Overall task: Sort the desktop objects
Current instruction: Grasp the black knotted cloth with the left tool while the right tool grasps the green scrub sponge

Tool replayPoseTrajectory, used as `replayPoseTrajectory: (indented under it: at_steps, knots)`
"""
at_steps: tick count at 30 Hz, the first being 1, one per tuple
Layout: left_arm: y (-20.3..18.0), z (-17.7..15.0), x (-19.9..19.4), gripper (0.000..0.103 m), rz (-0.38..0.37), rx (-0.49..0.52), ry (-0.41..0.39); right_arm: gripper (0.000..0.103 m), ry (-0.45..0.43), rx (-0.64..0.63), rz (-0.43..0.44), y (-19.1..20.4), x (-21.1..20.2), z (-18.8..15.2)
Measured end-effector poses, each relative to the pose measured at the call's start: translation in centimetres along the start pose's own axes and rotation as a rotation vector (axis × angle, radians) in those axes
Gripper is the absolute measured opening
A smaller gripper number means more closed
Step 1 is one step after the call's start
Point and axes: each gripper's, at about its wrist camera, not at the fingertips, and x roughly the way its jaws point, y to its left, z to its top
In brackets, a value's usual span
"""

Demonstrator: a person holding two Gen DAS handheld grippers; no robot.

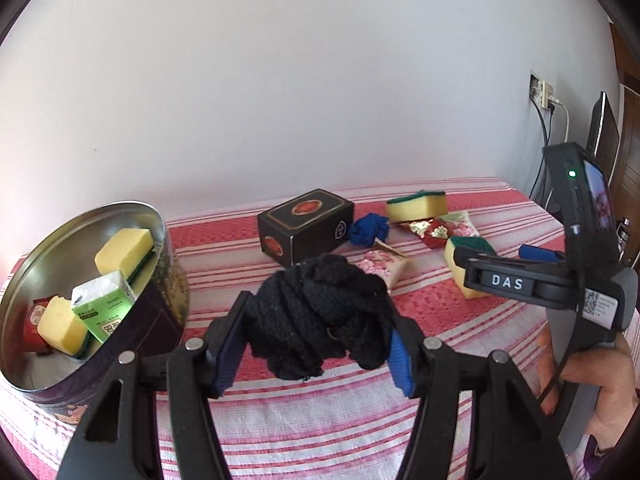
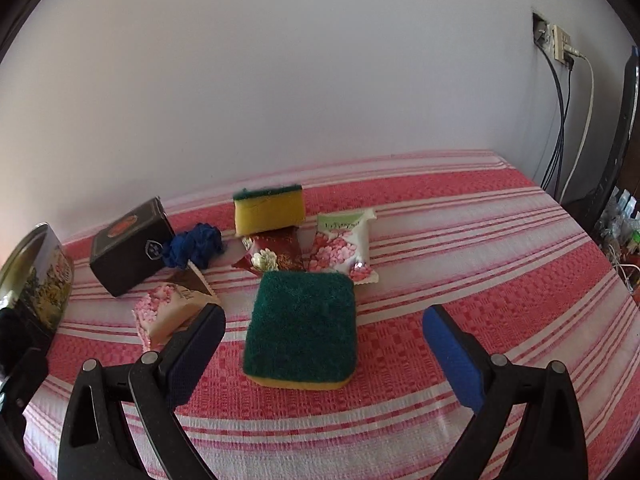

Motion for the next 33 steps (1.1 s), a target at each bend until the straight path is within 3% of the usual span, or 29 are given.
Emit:
replayPoseTrajectory:
  at_steps: [3, 4, 5, 9, 15, 22, 33]
  knots:
    - [1.3, -0.4, 0.4, 0.06, 0.001, -0.024, 0.001, 0.091, 0.075, -0.009, -0.051, 0.8, 1.9, 0.1]
    - [1.5, -0.5, 0.5, 0.06, 0.003, -0.029, 0.002, 0.071, 0.098, -0.019, -0.061, 1.0, 2.4, 0.1]
    - [1.6, -0.4, 0.6, 0.06, -0.003, -0.036, 0.002, 0.058, 0.099, -0.01, -0.025, 1.0, 2.4, 0.2]
    - [1.7, -0.4, 0.2, 0.06, 0.015, -0.033, -0.019, 0.058, 0.068, 0.025, 0.004, 0.4, 1.3, 0.0]
    - [1.1, -0.4, -1.1, 0.061, 0.095, 0.015, -0.11, 0.058, -0.282, 0.054, 0.181, 1.2, -6.2, -1.6]
    - [1.2, -0.9, -0.2, 0.061, 0.128, 0.022, -0.082, 0.058, -0.438, -0.059, 0.181, 4.8, -10.5, -4.0]
    - [1.8, -1.2, -0.3, 0.06, 0.143, -0.01, -0.074, 0.059, -0.438, -0.112, 0.202, 5.4, -12.0, -5.4]
